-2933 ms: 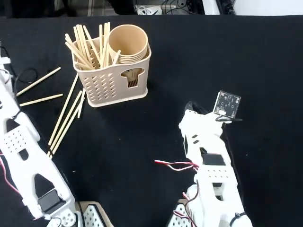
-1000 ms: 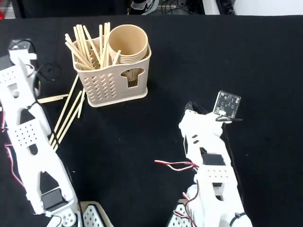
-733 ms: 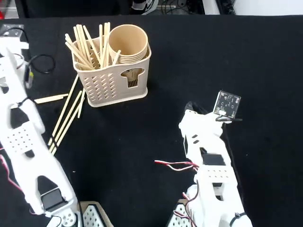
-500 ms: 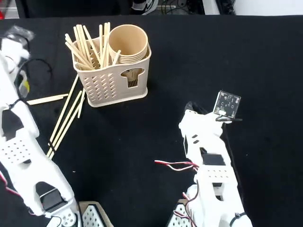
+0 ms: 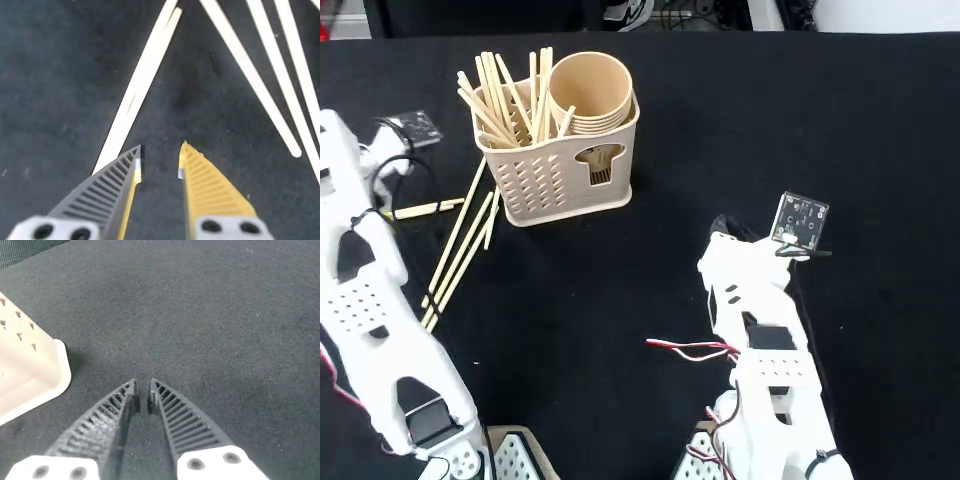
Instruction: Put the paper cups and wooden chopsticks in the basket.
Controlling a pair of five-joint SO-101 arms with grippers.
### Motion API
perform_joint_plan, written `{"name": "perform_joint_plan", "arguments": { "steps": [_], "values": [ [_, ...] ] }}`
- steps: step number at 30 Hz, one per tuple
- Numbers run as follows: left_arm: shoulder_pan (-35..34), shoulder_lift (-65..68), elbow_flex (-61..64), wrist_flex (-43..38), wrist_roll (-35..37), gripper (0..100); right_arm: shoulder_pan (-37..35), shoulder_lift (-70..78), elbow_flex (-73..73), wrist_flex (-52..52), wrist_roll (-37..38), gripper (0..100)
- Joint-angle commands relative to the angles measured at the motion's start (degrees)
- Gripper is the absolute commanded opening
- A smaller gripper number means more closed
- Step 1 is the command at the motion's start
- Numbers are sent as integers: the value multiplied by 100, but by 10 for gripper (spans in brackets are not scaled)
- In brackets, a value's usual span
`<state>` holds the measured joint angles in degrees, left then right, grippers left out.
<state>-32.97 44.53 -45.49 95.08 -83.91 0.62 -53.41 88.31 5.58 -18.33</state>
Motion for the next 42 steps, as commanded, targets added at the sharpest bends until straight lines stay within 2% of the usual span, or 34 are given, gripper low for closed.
{"name": "perform_joint_plan", "arguments": {
  "steps": [1, 18, 23, 28, 33, 39, 42],
  "values": [
    [224, 334, -549, -44, -1116, 142, -44, -13, -13, -132, 53, 53],
    [321, 1547, -2615, 114, -923, 142, -53, -13, -22, -132, 53, 53],
    [312, 1609, -2545, 123, -967, 144, -44, -13, -31, -132, 53, 53],
    [321, 1697, -2396, 114, -941, 217, -44, -13, -31, -132, 53, 53],
    [321, 1732, -2396, 53, -976, 220, -44, -13, -31, -132, 53, 53],
    [321, 2198, -2105, -607, -976, 218, -44, -13, -22, -132, 53, 53],
    [286, 2453, -2149, -501, -976, 215, -44, -13, -22, -132, 53, 53]
  ]
}}
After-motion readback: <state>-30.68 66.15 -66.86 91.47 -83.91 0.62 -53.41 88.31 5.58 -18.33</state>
